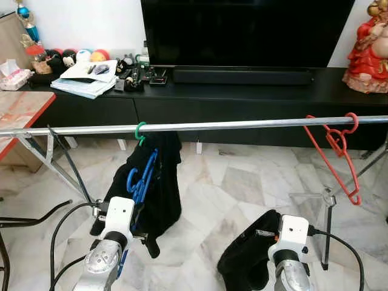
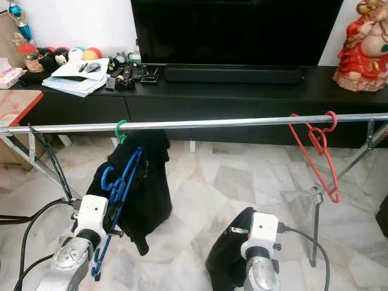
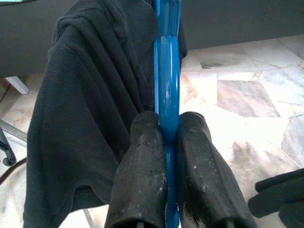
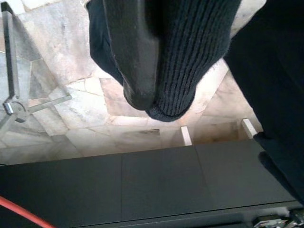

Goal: Hang hanger

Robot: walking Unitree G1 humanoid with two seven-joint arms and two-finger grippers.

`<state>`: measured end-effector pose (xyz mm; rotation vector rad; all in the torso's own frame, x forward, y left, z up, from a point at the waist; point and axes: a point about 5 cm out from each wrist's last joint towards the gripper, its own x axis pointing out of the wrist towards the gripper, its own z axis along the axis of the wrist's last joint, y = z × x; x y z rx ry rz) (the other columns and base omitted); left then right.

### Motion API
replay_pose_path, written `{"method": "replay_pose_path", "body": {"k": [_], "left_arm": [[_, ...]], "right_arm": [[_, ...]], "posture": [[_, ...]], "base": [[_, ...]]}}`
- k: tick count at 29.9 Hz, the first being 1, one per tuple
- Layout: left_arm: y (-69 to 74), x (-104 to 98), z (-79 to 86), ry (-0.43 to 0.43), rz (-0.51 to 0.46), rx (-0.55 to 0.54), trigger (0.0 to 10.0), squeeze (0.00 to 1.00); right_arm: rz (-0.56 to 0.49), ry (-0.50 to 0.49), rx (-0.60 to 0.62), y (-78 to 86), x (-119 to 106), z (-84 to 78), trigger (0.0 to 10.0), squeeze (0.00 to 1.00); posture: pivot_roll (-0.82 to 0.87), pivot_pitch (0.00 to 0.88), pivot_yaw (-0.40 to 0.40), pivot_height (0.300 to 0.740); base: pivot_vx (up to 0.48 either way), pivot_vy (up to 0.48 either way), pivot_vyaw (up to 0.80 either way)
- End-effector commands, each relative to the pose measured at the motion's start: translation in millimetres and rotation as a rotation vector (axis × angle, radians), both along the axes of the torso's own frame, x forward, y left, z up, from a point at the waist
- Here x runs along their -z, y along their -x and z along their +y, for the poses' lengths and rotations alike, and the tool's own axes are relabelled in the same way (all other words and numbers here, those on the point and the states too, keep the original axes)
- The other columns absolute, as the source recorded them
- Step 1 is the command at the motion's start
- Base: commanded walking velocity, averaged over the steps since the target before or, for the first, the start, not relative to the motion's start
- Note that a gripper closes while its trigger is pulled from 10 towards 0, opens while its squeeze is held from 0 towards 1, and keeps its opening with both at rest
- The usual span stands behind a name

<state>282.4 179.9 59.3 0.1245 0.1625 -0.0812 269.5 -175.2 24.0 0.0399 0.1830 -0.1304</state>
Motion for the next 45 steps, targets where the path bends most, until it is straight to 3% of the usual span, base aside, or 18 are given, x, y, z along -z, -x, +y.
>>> {"method": "replay_pose_path", "body": {"k": [1, 8, 38, 45], "left_arm": [[1.3, -1, 1.0, 0.003, -0.003, 0.0, 10.0, 0.0], [1.7, -1, 0.4, 0.005, -0.005, -0.002, 10.0, 0.0], [2.5, 0, -2.4, 0.015, 0.007, 0.022, 10.0, 0.0], [2.5, 3, -9.8, -0.019, 0.06, 0.131, 10.0, 0.0]], "right_arm": [[-0.01, -0.001, 0.008, -3.3, -3, -0.3, 10.0, 0.0], [-0.01, 0.0, 0.008, -4.3, -4, -0.9, 10.0, 0.0], [-0.02, 0.031, -0.007, -18.3, -14, 1.1, 10.0, 0.0], [-0.016, 0.048, -0.026, -26.2, -18, 2.4, 10.0, 0.0]], "posture": [[-0.09, 0.082, 0.041, 0.74], [-0.09, 0.082, 0.039, 0.74], [-0.09, 0.077, 0.035, 0.74], [-0.08, 0.079, 0.036, 0.74]], "base": [[-0.255, 0.0, 0.0], [-0.257, 0.0, -0.77], [-0.271, 0.0, 0.0], [-0.118, 0.0, 0.0]]}}
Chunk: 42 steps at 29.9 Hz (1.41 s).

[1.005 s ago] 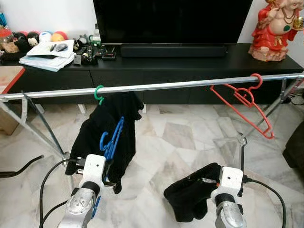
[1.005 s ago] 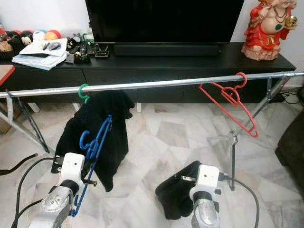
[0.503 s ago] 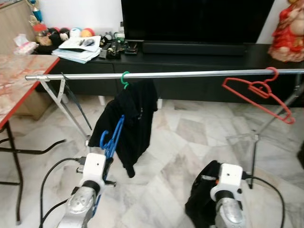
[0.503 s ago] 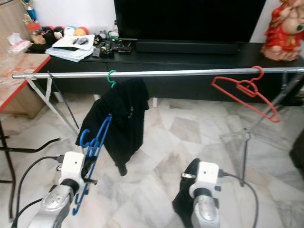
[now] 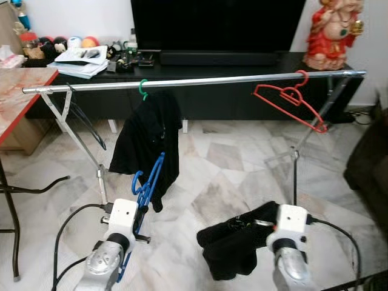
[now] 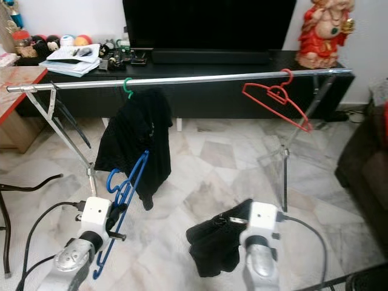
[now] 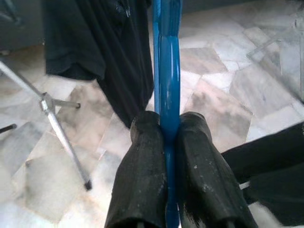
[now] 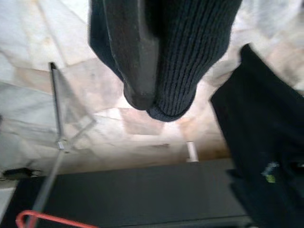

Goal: Hang hanger

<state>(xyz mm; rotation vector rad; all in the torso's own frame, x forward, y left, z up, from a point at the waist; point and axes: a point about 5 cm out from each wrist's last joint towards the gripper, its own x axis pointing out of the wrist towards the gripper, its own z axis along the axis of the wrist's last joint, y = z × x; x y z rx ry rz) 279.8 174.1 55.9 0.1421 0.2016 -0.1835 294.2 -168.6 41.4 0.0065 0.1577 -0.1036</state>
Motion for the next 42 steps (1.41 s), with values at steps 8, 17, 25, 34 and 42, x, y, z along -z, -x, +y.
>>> {"method": "replay_pose_path", "body": {"k": [8, 17, 25, 34, 42], "left_arm": [[5.8, 4, -18.2, -0.111, 0.181, 0.407, 10.0, 0.0], [23.0, 1, -17.1, -0.275, 0.424, 0.819, 10.0, 0.0], [21.2, -29, -33.8, -0.173, 0.43, 1.006, 10.0, 0.0], [18.8, -43, -45.6, -0.093, 0.403, 1.064, 10.0, 0.0], [7.9, -44, -40.4, -0.122, 0.36, 0.963, 10.0, 0.0]], "right_arm": [[0.071, 0.075, -0.052, -19.2, -4, -3.1, 10.0, 0.0], [0.202, 0.321, -0.222, -35.1, -3, 2.7, 10.0, 0.0], [0.239, 0.36, -0.237, -39.4, -2, 3.4, 10.0, 0.0], [0.257, 0.363, -0.225, -37.2, 2, 0.6, 10.0, 0.0], [0.26, 0.359, -0.211, -37.4, 2, -3.3, 10.0, 0.0]], "posture": [[-0.07, 0.08, 0.041, 0.74], [-0.06, 0.08, 0.036, 0.74], [-0.05, 0.081, 0.035, 0.74], [-0.05, 0.079, 0.034, 0.74], [-0.05, 0.081, 0.034, 0.74]], "base": [[0.0, 0.0, 0.0], [0.0, 0.0, 0.0], [0.0, 0.0, 0.0], [0.0, 0.0, 0.0], [0.0, 0.0, 0.0]]}}
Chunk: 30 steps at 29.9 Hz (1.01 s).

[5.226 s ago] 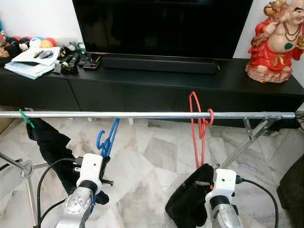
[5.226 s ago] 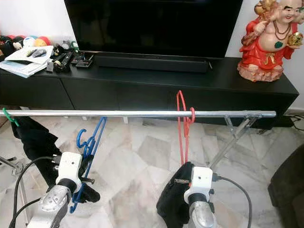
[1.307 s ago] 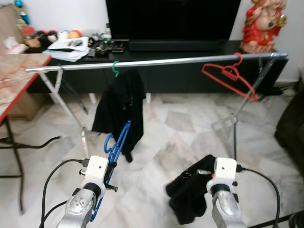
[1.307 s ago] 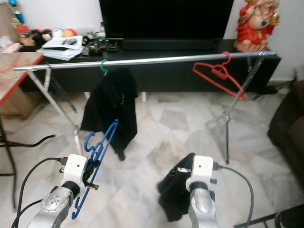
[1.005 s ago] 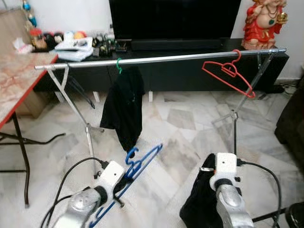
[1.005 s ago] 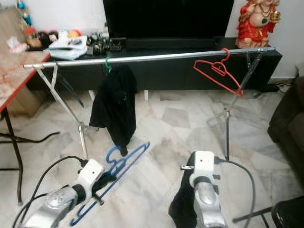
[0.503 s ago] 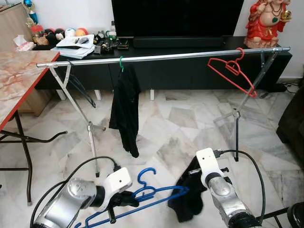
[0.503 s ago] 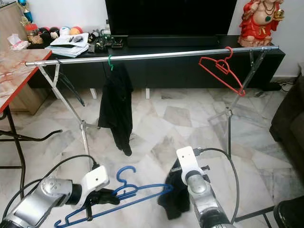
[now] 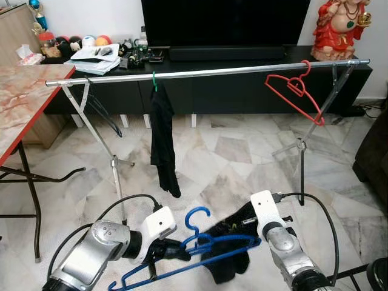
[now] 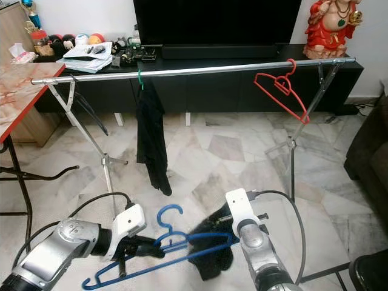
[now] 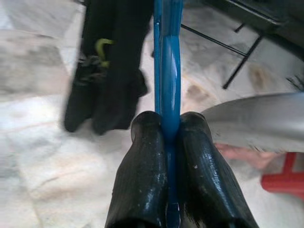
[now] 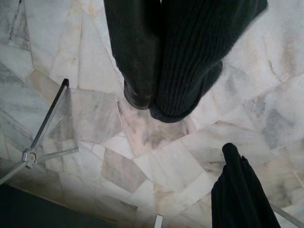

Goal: Hang hanger

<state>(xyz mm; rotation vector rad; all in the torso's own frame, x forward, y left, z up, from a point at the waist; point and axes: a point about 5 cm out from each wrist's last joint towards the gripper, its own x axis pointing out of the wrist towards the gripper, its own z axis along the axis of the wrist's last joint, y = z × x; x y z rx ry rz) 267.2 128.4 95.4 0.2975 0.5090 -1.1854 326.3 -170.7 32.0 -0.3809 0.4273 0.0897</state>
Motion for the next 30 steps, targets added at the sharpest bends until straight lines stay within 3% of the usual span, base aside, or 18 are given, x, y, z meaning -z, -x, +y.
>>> {"method": "replay_pose_path", "body": {"k": [1, 6, 19, 23, 26, 30], "left_arm": [[-4.8, -4, 5.9, -0.018, -0.031, -0.015, 10.0, 0.0], [-12.0, -3, 10.2, -0.033, -0.065, -0.09, 10.0, 0.0], [-11.6, -4, 1.2, 0.02, -0.061, -0.088, 10.0, 0.0], [-10.4, -3, -1.4, 0.027, -0.058, -0.086, 10.0, 0.0], [-13.1, -3, -1.4, 0.03, -0.075, -0.116, 10.0, 0.0], [-13.5, -2, -1.8, 0.022, -0.077, -0.117, 10.0, 0.0]], "right_arm": [[-0.032, 0.001, 0.004, -5.4, -7, -1.6, 10.0, 0.0], [-0.031, 0.002, 0.009, -5.2, -7, -4.0, 10.0, 0.0], [-0.028, -0.013, 0.004, -5.1, -7, -5.0, 10.0, 0.0], [-0.029, -0.098, 0.028, -8.0, -11, -0.6, 10.0, 0.0], [-0.018, -0.28, 0.125, -10.9, -14, 0.2, 10.0, 0.0], [-0.005, -0.404, 0.174, -12.4, -17, 0.8, 10.0, 0.0]], "posture": [[-0.05, 0.081, 0.034, 0.74], [-0.05, 0.081, 0.033, 0.74], [-0.05, 0.078, 0.033, 0.74], [-0.06, 0.078, 0.032, 0.74], [-0.06, 0.079, 0.033, 0.74], [-0.06, 0.08, 0.033, 0.74]], "base": [[0.0, 0.0, 0.0], [0.0, 0.0, 0.0], [0.0, 0.0, 0.0], [0.0, 0.0, 0.0], [0.0, 0.0, 0.0], [0.0, 0.0, 0.0]]}}
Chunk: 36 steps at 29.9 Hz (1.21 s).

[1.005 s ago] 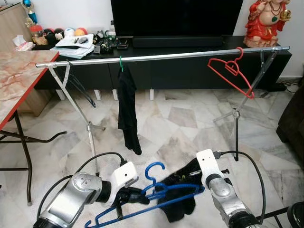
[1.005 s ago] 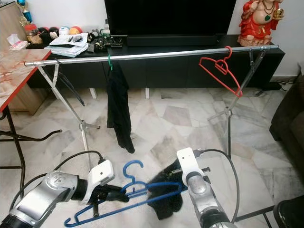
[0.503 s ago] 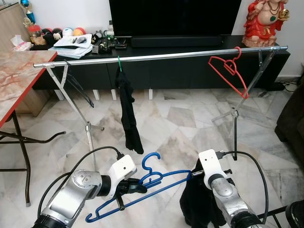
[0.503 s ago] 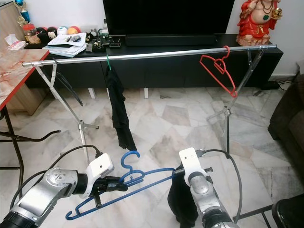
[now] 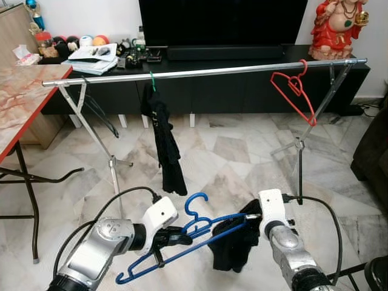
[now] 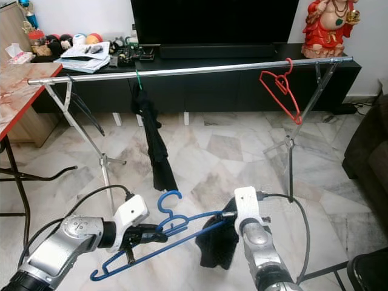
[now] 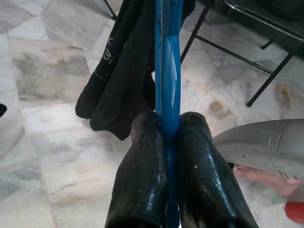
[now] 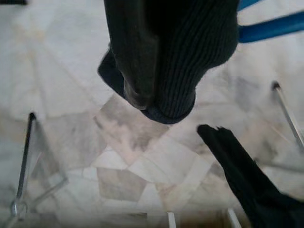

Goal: Hang hanger

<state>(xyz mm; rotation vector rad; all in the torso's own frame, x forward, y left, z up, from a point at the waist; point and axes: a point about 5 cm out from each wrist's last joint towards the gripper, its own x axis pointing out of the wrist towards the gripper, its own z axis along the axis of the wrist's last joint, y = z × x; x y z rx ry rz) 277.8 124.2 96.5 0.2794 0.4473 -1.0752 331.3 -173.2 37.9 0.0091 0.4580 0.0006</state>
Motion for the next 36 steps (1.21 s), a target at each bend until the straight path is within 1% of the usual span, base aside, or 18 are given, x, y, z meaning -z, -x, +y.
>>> {"method": "replay_pose_path", "body": {"k": [1, 2, 3, 5, 7, 8, 9, 11, 14, 15, 17, 20, 23, 24, 26, 32, 33, 36], "left_arm": [[-2.9, -1, 2.4, -0.01, -0.014, -0.01, 10.0, 0.0], [-3.0, 0, 2.2, -0.012, -0.014, -0.011, 10.0, 0.0], [-2.9, 1, 1.4, -0.012, -0.011, -0.011, 10.0, 0.0], [-2.8, 1, 1.0, -0.011, -0.01, -0.01, 10.0, 0.0], [-1.6, 1, -1.9, 0.004, -0.002, 0.003, 10.0, 0.0], [-1.3, 1, -2.8, 0.007, 0.0, 0.007, 10.0, 0.0], [-1.1, 0, -3.9, 0.008, -0.001, 0.013, 10.0, 0.0], [-1.2, 0, -4.4, 0.007, -0.004, 0.016, 10.0, 0.0], [-2.5, 0, -4.4, 0.004, -0.011, 0.01, 10.0, 0.0], [-5.7, 1, -3.4, -0.01, -0.028, -0.01, 10.0, 0.0], [-11.7, 2, -0.8, -0.039, -0.05, -0.058, 10.0, 0.0], [-16.3, 5, 1.3, -0.074, -0.068, -0.1, 10.0, 0.0], [-17.6, 6, 2.4, -0.094, -0.078, -0.112, 10.0, 0.0], [-20.1, 7, 4.3, -0.101, -0.084, -0.141, 10.0, 0.0], [-21.8, 6, 5.8, -0.095, -0.093, -0.152, 10.0, 0.0], [-20.4, 5, 2.4, -0.07, -0.093, -0.129, 10.0, 0.0], [-18.7, 4, -1.6, -0.048, -0.089, -0.11, 10.0, 0.0], [-17.7, 3, -3.6, -0.036, -0.087, -0.097, 10.0, 0.0]], "right_arm": [[-0.032, -0.059, 0.01, -7.5, -11, 3.6, 10.0, 0.0], [-0.03, -0.08, 0.014, -7.6, -12, 4.3, 10.0, 0.0], [-0.033, -0.135, 0.004, -7.7, -15, 8.1, 10.0, 0.0], [-0.034, -0.157, -0.003, -7.5, -16, 10.0, 10.0, 0.0], [-0.037, -0.188, -0.046, -6.6, -18, 16.0, 10.0, 0.0], [-0.039, -0.179, -0.067, -6.1, -18, 17.5, 10.0, 0.0], [-0.045, -0.127, -0.129, -4.6, -19, 20.4, 10.0, 0.0], [-0.039, -0.089, -0.166, -3.1, -19, 21.8, 10.0, 0.0], [-0.027, -0.102, -0.153, -3.1, -21, 22.0, 10.0, 0.0], [-0.027, -0.135, -0.137, -3.2, -25, 22.6, 10.0, 0.0], [-0.032, -0.148, -0.129, -3.0, -30, 22.9, 10.0, 0.0], [-0.03, -0.091, -0.129, 0.9, -29, 18.5, 10.0, 0.0], [-0.013, -0.078, -0.104, 3.5, -26, 14.0, 10.0, 0.0], [0.0, -0.045, -0.077, 6.1, -23, 7.9, 10.0, 0.0], [0.007, -0.008, -0.069, 8.5, -21, 3.9, 10.0, 0.0], [-0.013, -0.022, -0.145, 9.7, -27, 12.7, 10.0, 0.0], [-0.046, -0.026, -0.209, 8.4, -33, 19.7, 10.0, 0.0], [-0.066, -0.024, -0.243, 7.2, -37, 23.4, 10.0, 0.0]], "posture": [[-0.06, 0.08, 0.033, 0.74], [-0.06, 0.081, 0.033, 0.74], [-0.06, 0.083, 0.033, 0.74], [-0.06, 0.083, 0.033, 0.74], [-0.07, 0.083, 0.033, 0.74], [-0.07, 0.084, 0.033, 0.74], [-0.07, 0.084, 0.033, 0.74], [-0.06, 0.085, 0.033, 0.74], [-0.06, 0.086, 0.032, 0.74], [-0.06, 0.086, 0.03, 0.74], [-0.07, 0.087, 0.031, 0.74], [-0.07, 0.089, 0.032, 0.74], [-0.07, 0.089, 0.032, 0.74], [-0.07, 0.089, 0.032, 0.74], [-0.07, 0.09, 0.031, 0.74], [-0.07, 0.091, 0.032, 0.74], [-0.07, 0.09, 0.032, 0.74], [-0.07, 0.09, 0.032, 0.74]], "base": [[0.0, 0.0, 0.0], [0.0, 0.0, 0.0], [0.0, 0.0, 0.0], [0.0, 0.0, 0.0], [0.0, 0.0, 0.0], [0.0, 0.0, 0.0], [0.0, 0.0, 0.0], [0.0, 0.0, 0.0], [0.0, 0.0, 0.0], [0.0, 0.0, 0.0], [0.0, 0.0, 0.0], [0.0, 0.0, 0.0], [0.0, 0.0, 0.0], [0.0, 0.0, 0.0], [0.0, 0.0, 0.0], [0.0, 0.0, 0.0], [0.0, 0.0, 0.0], [0.0, 0.0, 0.0]]}}
